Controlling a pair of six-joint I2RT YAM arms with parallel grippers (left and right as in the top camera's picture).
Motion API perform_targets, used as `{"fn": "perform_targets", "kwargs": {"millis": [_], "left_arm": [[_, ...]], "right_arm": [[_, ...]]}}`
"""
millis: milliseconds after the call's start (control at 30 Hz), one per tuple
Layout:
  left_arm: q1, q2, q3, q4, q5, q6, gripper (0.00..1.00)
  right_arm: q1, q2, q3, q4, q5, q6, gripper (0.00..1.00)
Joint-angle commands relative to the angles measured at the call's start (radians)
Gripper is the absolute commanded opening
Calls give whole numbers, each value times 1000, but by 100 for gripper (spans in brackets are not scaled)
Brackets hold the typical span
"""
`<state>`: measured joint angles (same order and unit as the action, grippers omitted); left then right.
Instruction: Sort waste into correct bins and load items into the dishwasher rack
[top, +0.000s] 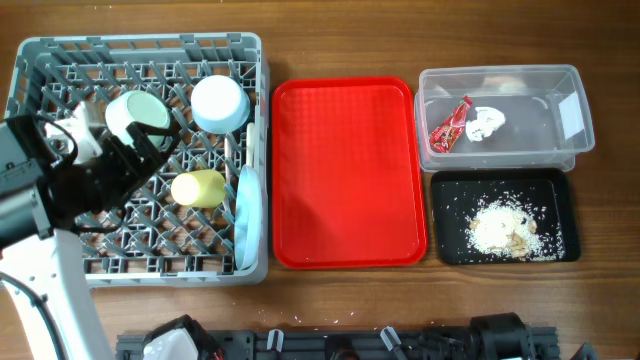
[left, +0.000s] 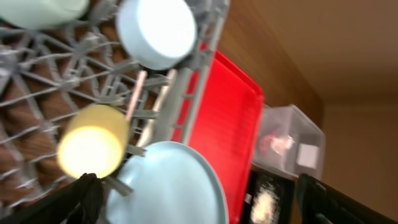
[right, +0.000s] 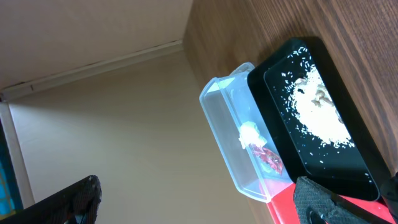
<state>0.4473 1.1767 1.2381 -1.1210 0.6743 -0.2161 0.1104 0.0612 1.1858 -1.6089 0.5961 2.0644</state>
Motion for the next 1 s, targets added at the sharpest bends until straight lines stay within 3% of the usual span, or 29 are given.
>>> {"fn": "perform_targets", "kwargs": {"millis": [0,767,867,900,967], "left_arm": [[6,2,11,-1,-86,-35,100],[6,2,11,-1,-86,-35,100],[6,2,11,-1,-86,-35,100],[6,2,11,-1,-86,-35,100],[6,2,11,-1,-86,-35,100]], "right_arm": [[-1,-6,-2,2,10,7,100],[0,-6,-36,26,5,-31,100],[0,-6,-145,407,18,-694,100],[-1,-6,-235,797,-143,-1215,100],[-1,-6,-375,1256,-491,-1701,100]]}}
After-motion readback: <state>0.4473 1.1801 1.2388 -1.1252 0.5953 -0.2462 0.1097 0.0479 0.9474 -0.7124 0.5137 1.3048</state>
